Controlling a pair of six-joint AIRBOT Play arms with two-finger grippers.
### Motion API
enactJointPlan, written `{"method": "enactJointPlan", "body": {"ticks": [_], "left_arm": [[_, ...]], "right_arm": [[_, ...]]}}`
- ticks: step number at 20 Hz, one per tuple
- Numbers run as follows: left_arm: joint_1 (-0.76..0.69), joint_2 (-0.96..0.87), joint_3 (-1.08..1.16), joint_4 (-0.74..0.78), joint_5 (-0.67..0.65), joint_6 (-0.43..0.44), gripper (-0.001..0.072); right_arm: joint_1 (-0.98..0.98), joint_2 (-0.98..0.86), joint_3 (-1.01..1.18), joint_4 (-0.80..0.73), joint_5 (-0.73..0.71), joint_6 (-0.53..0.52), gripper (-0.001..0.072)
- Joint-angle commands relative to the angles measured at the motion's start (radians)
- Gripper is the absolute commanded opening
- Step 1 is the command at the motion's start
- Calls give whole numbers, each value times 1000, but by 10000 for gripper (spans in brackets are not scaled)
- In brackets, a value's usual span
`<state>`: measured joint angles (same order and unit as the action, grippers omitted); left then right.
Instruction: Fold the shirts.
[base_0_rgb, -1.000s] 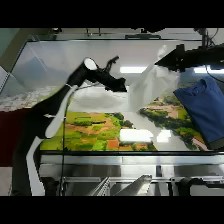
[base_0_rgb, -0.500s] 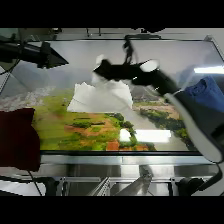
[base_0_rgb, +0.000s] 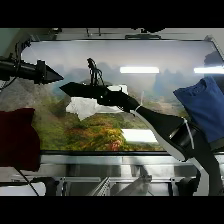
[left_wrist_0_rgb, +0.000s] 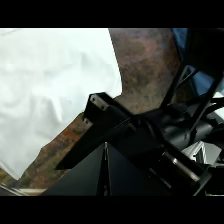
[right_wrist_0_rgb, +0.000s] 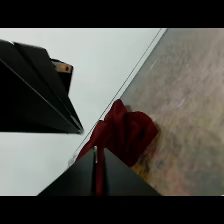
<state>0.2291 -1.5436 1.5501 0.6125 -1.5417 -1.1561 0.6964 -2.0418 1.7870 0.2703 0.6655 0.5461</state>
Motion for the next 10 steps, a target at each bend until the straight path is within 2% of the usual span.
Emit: {"method": "enactJointPlan", "body": {"ticks": [1, 3, 4, 7, 8, 9, 10], "left_arm": [[15, 16, -21, -75, -3, 23, 8], [29, 43, -21, -112, -8, 32, 8], [37, 64, -22, -109, -15, 32, 8], [62, 165, -100, -111, -9, 44, 8], [64, 198, -140, -110, 2, 53, 8], [66, 228, -180, -109, 18, 57, 8], [71, 253, -216, -110, 31, 62, 8]], "right_arm": [[-109, 79, 10, -384, 87, 298, 15], [-211, 141, 10, -724, 190, 582, 14], [-262, 171, 9, -866, 262, 690, 14], [-394, 241, 7, -1262, 460, 921, 14], [-425, 243, 0, -1350, 494, 995, 24], [-448, 232, -18, -1373, 505, 1039, 266], [-462, 213, -32, -1366, 505, 1046, 652]]}}
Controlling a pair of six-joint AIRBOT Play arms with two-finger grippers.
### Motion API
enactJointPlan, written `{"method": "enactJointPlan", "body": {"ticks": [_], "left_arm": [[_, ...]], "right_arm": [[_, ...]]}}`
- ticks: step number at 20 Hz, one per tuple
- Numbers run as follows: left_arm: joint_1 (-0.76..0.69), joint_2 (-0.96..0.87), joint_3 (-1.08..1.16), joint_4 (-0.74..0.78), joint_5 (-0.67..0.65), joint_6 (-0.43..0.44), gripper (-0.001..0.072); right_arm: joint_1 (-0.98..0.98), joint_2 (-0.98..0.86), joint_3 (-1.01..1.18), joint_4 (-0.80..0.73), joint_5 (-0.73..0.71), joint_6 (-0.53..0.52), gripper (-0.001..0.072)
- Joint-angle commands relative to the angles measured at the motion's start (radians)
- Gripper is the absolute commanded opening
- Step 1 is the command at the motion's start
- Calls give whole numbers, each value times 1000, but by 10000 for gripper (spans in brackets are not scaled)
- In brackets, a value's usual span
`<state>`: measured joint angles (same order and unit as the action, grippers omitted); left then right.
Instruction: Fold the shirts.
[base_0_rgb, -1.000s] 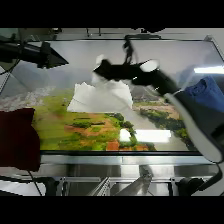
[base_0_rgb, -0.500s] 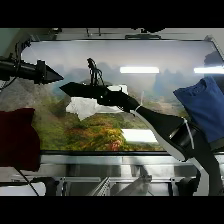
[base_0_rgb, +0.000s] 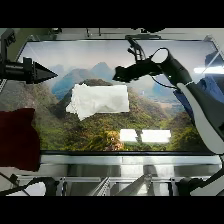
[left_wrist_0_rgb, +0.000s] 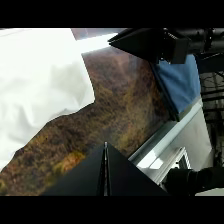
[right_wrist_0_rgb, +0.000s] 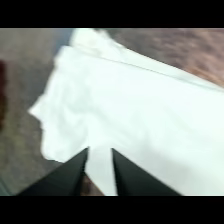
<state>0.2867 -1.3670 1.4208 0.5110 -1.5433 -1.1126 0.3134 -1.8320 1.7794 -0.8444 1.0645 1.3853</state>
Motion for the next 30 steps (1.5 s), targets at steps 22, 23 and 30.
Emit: {"method": "enactJointPlan", "body": {"ticks": [22, 23, 30], "left_arm": [[13, 97, -171, -8, 61, 64, 8], [13, 97, -171, -9, 59, 64, 8], [13, 97, -171, -9, 38, 26, 8]], "right_arm": [[-114, -87, 24, 353, 20, -127, 15], [-144, -10, 24, 301, 17, -104, 15], [-453, 449, 7, -199, 219, 243, 14]]}}
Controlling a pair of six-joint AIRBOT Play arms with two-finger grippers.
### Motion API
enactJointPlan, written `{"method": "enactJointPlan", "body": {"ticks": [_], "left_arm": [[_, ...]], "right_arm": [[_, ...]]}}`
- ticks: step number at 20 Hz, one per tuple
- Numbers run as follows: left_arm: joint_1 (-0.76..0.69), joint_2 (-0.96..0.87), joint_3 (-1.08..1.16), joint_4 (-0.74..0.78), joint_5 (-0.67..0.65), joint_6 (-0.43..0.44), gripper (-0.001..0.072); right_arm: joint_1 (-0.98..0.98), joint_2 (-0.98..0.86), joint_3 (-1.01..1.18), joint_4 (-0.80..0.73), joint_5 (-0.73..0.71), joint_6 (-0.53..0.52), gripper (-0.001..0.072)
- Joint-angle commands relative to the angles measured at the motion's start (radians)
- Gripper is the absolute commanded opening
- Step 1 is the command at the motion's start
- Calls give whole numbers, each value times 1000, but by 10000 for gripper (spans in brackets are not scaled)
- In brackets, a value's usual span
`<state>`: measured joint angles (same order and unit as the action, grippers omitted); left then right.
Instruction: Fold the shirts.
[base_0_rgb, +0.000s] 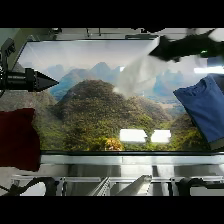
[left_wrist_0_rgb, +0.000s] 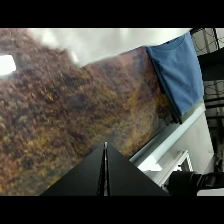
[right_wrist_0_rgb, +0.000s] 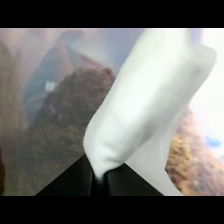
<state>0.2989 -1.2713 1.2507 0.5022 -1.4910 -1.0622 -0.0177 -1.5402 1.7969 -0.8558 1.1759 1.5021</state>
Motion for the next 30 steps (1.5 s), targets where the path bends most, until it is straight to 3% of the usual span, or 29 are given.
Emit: {"method": "enactJointPlan", "body": {"ticks": [1, 5, 9, 11, 16, 20, 22, 24, 27, 30], "left_arm": [[1, 1, 0, 0, -21, -32, 8], [1, 1, 0, 0, -39, -47, 8], [1, 0, 0, 0, -17, -47, 8], [1, 0, 0, 0, 3, -47, 8], [1, -1, 0, 1, 72, -46, 8], [0, -2, -1, 3, 85, -45, 8], [-2, -2, -1, 2, 84, -45, 8], [-1, -1, 0, 3, 68, -45, 8], [-2, -1, -1, 2, 50, -45, 8], [-1, -1, -1, 2, 50, -46, 8]], "right_arm": [[-172, 202, -23, -198, 125, 127, 14], [-359, 326, -46, -196, 127, 126, 16], [-435, 301, -46, -194, 49, 75, 16], [-436, 247, -44, -109, -82, -22, 16], [-437, 65, 114, 352, -294, -359, 16], [-459, 32, 180, 245, -254, -285, 15], [-493, 31, 179, 64, -191, -137, 14], [-537, 32, 154, -113, -32, -11, 13], [-594, 105, -90, -154, 138, 20, 13], [-655, 331, -438, -166, 11, 36, 14]]}}
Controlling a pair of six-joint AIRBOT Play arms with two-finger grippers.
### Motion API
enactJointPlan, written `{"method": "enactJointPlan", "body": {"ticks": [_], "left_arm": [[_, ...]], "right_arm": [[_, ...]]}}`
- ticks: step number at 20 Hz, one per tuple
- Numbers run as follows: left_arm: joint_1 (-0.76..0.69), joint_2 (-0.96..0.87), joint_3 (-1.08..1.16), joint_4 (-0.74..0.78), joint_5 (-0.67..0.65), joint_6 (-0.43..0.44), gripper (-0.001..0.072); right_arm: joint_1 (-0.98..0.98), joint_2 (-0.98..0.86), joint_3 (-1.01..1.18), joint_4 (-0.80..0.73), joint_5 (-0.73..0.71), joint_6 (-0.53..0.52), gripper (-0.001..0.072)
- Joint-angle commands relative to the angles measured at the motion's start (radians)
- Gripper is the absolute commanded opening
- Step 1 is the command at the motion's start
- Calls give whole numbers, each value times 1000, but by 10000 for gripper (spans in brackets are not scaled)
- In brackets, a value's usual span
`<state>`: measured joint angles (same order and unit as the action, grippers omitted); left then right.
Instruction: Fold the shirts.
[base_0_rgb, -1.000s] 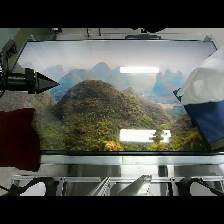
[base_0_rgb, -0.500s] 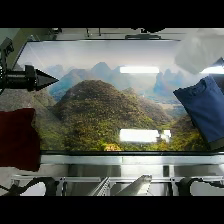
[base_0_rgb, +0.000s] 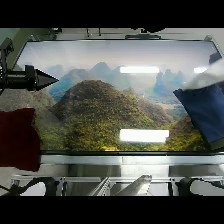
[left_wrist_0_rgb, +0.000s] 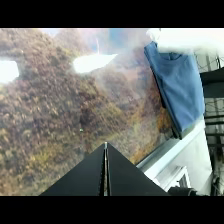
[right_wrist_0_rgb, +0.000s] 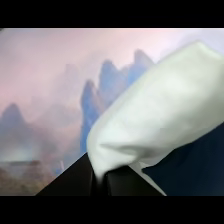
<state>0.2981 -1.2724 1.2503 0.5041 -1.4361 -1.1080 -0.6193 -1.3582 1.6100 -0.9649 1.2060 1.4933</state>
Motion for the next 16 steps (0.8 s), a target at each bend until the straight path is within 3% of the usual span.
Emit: {"method": "enactJointPlan", "body": {"ticks": [1, 7, 13, 14, 15, 16], "left_arm": [[0, 0, 0, 0, -5, 0, 8], [-1, 0, 0, 0, -47, 0, 8], [0, 0, 0, 0, -81, 1, 8], [-1, 0, 0, 0, -82, 0, 8], [0, 0, 0, 0, -82, 0, 8], [0, 0, 0, 0, -81, 0, 8]], "right_arm": [[-84, 232, -341, -86, -45, 46, 15], [-239, 417, -670, -285, 62, 93, 16], [-291, 404, -733, -452, 14, 93, 38], [-292, 398, -733, -452, 13, 93, 235], [-291, 394, -733, -447, 14, 93, 597], [-291, 394, -733, -446, 15, 93, 705]]}}
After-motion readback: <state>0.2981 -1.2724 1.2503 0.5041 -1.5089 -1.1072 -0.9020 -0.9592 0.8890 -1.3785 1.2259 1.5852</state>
